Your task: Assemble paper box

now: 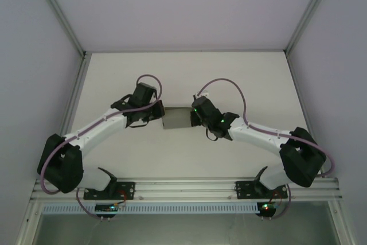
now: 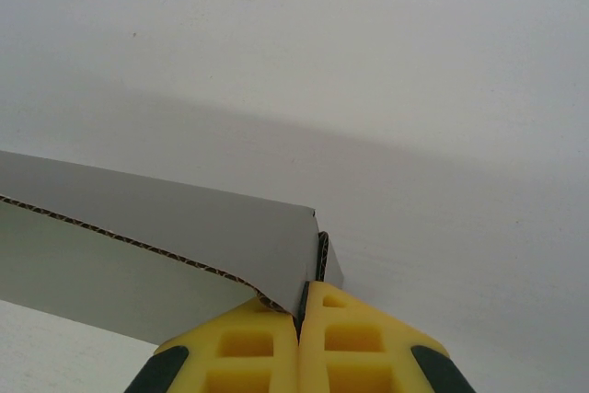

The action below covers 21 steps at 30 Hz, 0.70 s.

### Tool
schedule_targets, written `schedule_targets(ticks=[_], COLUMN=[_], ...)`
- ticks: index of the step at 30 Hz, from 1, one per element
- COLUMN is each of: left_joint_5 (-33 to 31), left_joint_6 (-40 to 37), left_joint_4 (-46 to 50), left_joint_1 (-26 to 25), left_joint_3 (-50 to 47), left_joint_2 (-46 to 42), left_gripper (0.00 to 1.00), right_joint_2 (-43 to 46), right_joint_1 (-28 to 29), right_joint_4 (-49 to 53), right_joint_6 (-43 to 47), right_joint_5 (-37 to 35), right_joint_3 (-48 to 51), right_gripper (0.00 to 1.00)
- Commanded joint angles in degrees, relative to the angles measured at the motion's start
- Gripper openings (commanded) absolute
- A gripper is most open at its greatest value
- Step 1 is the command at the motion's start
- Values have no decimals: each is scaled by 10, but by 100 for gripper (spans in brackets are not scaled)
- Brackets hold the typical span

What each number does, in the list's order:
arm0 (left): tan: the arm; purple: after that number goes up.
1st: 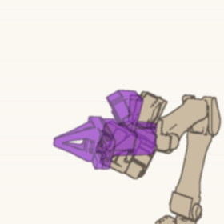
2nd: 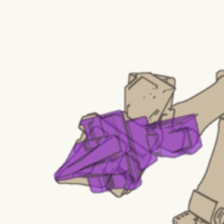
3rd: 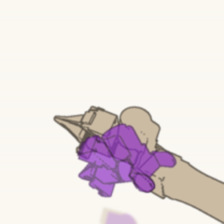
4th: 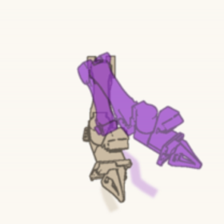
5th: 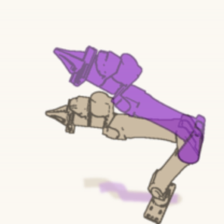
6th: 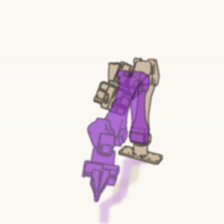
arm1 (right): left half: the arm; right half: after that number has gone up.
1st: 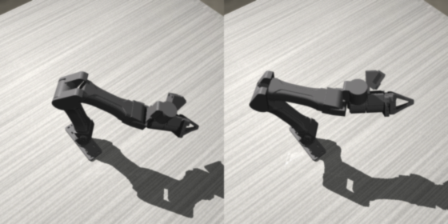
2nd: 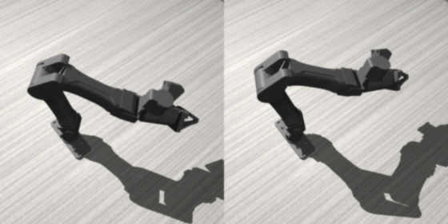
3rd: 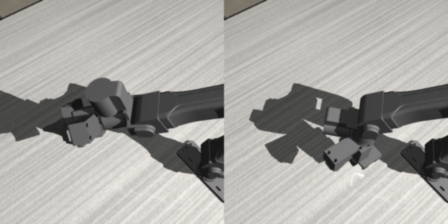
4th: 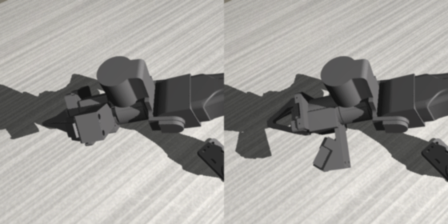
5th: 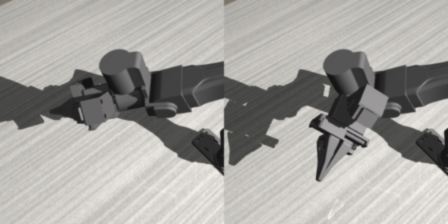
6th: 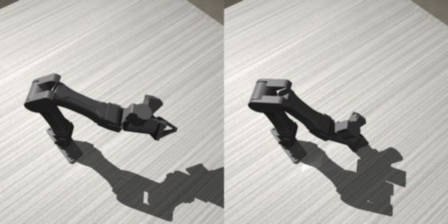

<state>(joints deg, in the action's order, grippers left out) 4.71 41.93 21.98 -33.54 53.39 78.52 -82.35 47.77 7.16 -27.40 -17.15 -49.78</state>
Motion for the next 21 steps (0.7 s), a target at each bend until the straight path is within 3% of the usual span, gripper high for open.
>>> schedule_targets(ticks=[1,9,20,21], left_joint_5=[-125,-167,-121,-121], left_joint_6=[20,34,21,16], left_joint_4=[96,113,60,55], left_joint_1=[-5,-12,-19,-21], left_joint_3=[-41,-80,-89,-88], left_joint_2=[14,19,20,18], left_gripper=[0,0,0,0], right_joint_2=[-30,-36,-31,-26], right_joint_1=[-7,-6,0,0], right_joint_4=[135,143,137,134], right_joint_6=[-2,-1,13,17], right_joint_5=[-16,-34,-39,-32], right_joint_3=[22,19,8,3], right_gripper=[0,0,0,4])
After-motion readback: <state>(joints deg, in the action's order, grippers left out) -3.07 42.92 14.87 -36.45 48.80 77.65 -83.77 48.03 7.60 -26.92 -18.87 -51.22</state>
